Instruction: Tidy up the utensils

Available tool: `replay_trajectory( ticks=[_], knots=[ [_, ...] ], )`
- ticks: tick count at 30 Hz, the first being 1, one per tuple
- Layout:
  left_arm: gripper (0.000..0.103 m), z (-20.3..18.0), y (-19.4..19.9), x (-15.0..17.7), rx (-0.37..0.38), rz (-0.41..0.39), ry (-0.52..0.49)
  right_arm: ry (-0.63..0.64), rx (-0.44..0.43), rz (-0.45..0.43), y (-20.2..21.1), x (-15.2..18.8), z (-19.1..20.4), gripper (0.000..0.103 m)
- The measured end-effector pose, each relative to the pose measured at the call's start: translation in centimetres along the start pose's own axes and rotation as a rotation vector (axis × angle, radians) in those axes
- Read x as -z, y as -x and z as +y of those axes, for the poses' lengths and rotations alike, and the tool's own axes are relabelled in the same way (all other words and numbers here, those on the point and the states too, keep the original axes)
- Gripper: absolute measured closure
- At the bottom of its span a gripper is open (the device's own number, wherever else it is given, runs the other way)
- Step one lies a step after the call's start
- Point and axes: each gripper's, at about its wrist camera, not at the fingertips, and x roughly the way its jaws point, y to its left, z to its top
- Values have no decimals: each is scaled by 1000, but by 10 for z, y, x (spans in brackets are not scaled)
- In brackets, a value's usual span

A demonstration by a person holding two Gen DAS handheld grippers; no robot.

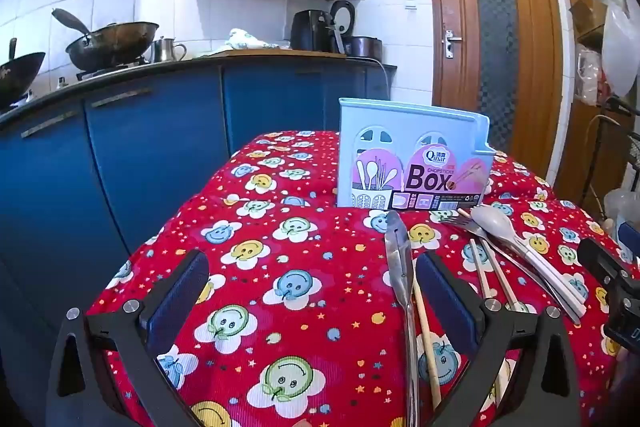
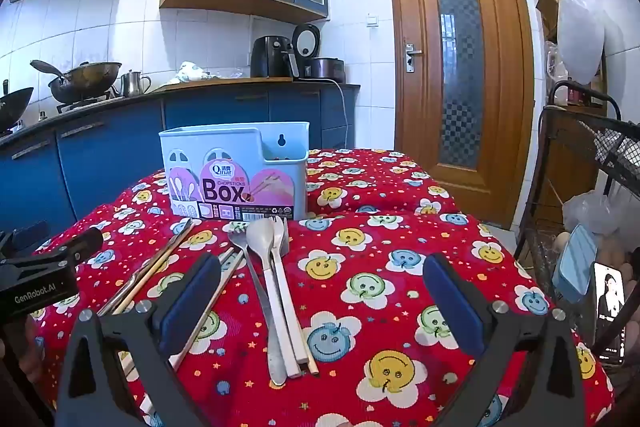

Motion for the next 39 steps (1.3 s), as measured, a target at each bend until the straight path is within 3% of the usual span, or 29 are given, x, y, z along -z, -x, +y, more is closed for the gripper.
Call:
replay_trajectory(
  ticks=[39],
  knots=[
    [0, 0, 0, 0, -2, 2, -5, -1, -1, 1, 0, 1, 1, 0]
  ],
)
